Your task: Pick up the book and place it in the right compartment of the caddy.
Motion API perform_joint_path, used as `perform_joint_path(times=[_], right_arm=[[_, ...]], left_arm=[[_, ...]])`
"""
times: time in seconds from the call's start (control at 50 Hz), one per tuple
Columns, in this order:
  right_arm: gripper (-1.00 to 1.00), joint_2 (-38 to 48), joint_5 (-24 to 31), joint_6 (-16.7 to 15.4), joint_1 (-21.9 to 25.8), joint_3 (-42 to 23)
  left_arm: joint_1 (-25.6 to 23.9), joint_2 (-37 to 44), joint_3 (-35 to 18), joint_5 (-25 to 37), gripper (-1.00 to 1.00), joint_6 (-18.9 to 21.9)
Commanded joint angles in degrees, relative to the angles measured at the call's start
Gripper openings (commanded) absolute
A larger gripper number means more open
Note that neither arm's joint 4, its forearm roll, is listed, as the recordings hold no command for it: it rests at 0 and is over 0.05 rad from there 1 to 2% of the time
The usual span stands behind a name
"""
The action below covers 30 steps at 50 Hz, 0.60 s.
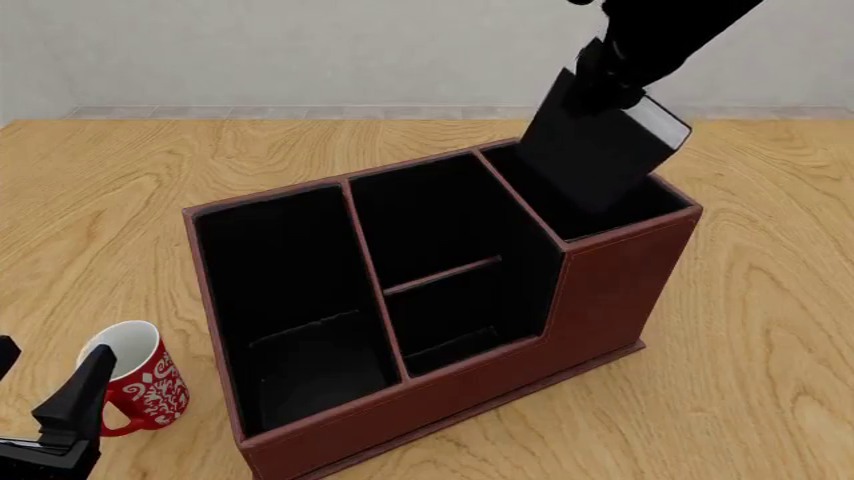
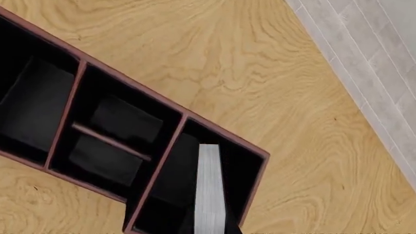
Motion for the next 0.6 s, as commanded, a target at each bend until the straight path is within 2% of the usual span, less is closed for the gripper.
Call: perform_joint_path(times=[0.02,0.08,0.22,0.6], right_arm=[[-1.00,0.64,0.00,0.08,-0.89,0.70],[-1.00,0.88,0.00,-0.39,-1.34,1.00],[-1.00,1.69,0.00,0.89,-0.39,0.73],[-1.00,4.36,-0.01,1.81,0.44,-0.11]], left_arm=[[0.38,0.00,0.00,0.39,1.00,0.31],[0.44,0.00,0.00,0.46,1.00,0.23],[0.59,0.00,0.00,0.62,1.00,0.20],[0.11,0.00,0.00,0.76,1.00,0.16]])
